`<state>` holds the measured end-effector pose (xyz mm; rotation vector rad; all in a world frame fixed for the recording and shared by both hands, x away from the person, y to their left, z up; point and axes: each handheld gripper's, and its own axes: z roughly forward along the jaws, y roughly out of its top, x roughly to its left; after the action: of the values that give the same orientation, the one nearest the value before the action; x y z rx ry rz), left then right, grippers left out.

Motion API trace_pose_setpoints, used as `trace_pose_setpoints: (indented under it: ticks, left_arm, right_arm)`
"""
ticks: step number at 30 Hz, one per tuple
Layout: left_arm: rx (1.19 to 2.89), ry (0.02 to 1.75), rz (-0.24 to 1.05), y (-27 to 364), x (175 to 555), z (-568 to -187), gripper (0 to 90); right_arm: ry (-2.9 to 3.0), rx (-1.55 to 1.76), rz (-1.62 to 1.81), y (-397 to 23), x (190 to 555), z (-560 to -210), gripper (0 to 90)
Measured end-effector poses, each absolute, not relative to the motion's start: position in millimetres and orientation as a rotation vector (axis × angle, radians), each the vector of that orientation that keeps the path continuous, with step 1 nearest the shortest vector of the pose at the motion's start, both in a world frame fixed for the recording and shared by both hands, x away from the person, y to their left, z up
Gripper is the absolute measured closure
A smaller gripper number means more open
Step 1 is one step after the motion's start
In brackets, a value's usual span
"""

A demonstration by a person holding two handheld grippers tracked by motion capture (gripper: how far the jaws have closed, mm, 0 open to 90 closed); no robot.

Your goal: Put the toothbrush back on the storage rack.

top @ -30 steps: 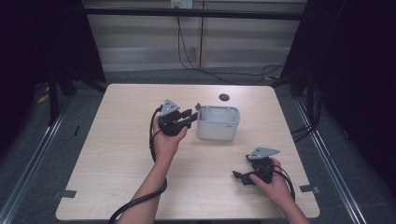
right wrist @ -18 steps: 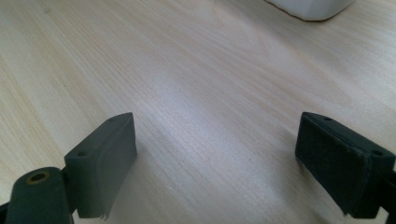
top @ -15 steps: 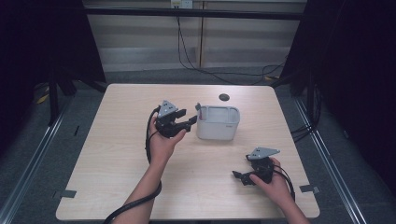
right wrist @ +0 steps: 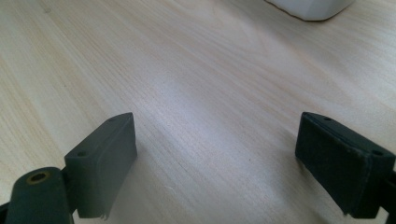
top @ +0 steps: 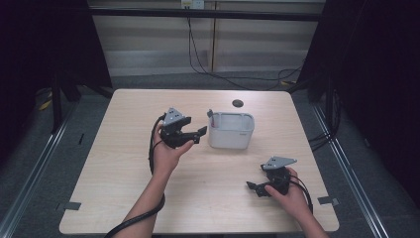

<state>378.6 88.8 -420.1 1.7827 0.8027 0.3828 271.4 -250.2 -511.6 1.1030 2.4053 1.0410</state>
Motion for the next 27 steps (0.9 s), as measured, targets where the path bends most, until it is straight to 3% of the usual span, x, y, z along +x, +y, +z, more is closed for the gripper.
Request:
trace_pose_setpoints:
  ticks: [13, 27]
  left_arm:
    - [1.802, 0.776, 0.354, 103, 374, -424, 16.9]
    - [1.826, 0.767, 0.338, 121, 367, -428, 15.6]
  right_arm:
    - [2.406, 1.103, 1.041, -250, 271, -512, 12.2]
    - [2.405, 1.103, 1.041, -250, 271, -512, 12.2]
